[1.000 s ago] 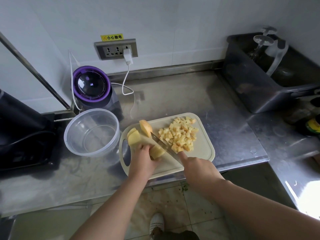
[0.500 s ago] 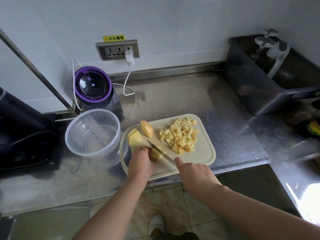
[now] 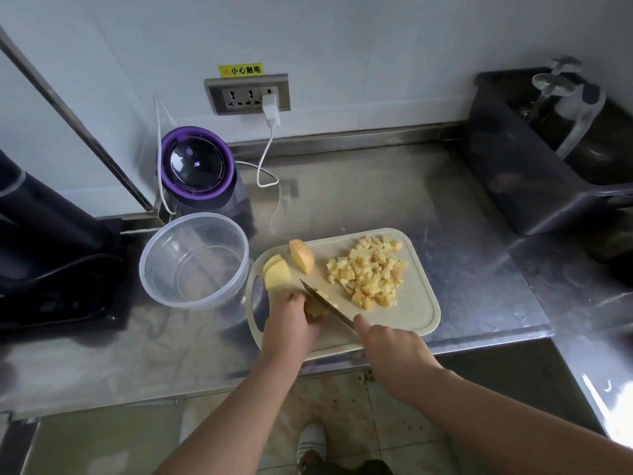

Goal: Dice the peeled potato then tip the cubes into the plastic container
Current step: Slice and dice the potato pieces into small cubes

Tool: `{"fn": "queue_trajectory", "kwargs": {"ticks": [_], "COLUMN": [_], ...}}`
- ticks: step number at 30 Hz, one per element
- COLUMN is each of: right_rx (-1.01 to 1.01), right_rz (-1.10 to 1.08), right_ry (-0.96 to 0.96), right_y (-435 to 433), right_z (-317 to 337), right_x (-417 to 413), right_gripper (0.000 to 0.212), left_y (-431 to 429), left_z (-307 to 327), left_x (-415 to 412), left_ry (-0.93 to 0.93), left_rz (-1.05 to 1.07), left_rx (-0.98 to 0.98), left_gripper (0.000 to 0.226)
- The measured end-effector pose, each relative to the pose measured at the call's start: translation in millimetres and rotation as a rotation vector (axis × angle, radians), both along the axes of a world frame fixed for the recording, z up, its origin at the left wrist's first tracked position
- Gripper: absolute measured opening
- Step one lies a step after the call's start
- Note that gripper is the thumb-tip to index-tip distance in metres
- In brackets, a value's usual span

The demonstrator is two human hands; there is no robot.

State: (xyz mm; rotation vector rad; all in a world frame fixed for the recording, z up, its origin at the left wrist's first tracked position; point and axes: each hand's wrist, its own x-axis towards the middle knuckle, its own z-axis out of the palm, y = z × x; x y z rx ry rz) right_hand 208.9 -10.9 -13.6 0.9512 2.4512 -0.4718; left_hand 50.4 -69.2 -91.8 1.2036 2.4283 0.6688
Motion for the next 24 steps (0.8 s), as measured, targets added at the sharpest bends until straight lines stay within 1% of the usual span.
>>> {"fn": "queue_trajectory", "kwargs": {"ticks": [3, 5, 7, 9, 13, 18, 20, 24], "right_rx": [-0.034, -0.017, -0.037, -0.033, -0.018, -0.025, -0.041, -0.037], "right_rz": [-0.147, -0.186, -0.149, -0.091, -0.013, -0.007, -0.010, 0.007], "right_ry": [0.043, 0.083, 0.090, 0.066, 0.056, 0.045, 0.046, 0.028], "right_y": [5, 6, 3, -2, -8, -9, -9, -9], "right_z": [1, 4, 7, 11, 15, 18, 18, 14], "right_x": [3, 7, 11, 11, 8, 4, 4, 2], "right_gripper": [0.039, 0.035, 0.037, 0.037, 0.044, 0.043, 0.043, 0.050], "left_y": [-2, -5, -8, -12, -14, -11, -10, -9], "left_z": [2, 3, 3, 2, 4, 5, 5, 4], "left_x": [0, -1, -1, -1, -2, -2, -2, -3], "left_ry": [-0.015, -0.025, -0.027, -0.018, 0.010, 0.027, 0.033, 0.035], "left_rz": [-0.013, -0.021, -0.027, -0.010, 0.038, 0.042, 0.039, 0.031], "left_rx": [-0.015, -0.004, 0.018, 0.049, 0.048, 0.015, 0.001, -0.021], "left_gripper": [0.037, 0.044, 0.047, 0.045, 0.043, 0.047, 0.042, 0.036]}}
